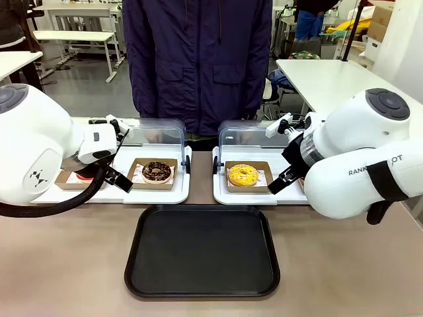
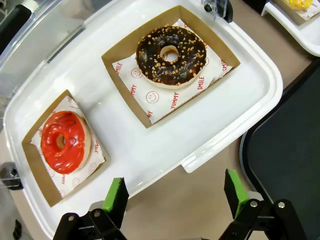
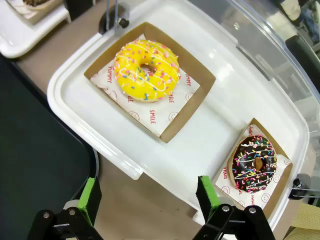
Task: Move the third donut from the left to the tray.
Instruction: Pick up the Paper togo box containing the Donut indicated by the person and place it on the Handle tray.
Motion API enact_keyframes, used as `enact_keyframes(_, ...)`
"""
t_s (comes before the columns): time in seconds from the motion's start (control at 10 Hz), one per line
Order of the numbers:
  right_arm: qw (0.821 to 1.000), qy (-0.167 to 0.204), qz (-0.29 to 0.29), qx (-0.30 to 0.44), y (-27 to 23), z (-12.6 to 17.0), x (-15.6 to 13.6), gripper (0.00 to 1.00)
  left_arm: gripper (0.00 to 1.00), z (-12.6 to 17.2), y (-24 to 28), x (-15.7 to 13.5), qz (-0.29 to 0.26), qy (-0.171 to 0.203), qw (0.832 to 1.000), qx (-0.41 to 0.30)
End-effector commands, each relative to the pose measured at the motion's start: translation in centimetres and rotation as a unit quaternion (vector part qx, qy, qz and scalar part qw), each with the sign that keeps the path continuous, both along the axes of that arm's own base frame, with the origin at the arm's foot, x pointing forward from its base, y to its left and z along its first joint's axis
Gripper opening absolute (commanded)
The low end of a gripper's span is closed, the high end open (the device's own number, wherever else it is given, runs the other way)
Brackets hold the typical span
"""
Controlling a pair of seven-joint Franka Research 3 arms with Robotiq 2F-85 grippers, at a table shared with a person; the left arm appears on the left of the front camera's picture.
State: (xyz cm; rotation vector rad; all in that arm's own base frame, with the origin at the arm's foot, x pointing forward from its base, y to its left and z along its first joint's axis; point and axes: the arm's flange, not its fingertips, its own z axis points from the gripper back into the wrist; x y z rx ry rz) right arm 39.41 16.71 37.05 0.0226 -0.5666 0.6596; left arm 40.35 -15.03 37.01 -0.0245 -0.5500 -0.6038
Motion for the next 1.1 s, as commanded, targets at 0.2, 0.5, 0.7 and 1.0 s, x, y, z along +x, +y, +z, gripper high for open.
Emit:
enact_keyframes(0.2,0.999,0.007,0.012,0.037,-3.5,7.0,2.3,1.00,1.00,6.3,1.4,2.0,-0.032,0.015,0.998,-0.054)
enact_keyframes(0.5,0.990,0.007,0.066,0.126,-15.3,13.7,2.4,1.00,1.00,13.2,10.9,4.7,-0.103,0.062,0.985,-0.128)
enact_keyframes(0.7,0.975,-0.036,0.117,0.187,-23.9,14.3,1.6,1.00,1.00,14.0,18.5,5.2,-0.174,0.066,0.966,-0.181)
enact_keyframes(1.0,0.947,-0.106,0.176,0.248,-33.7,12.5,-0.3,1.00,1.00,12.0,28.8,5.1,-0.241,0.005,0.933,-0.267)
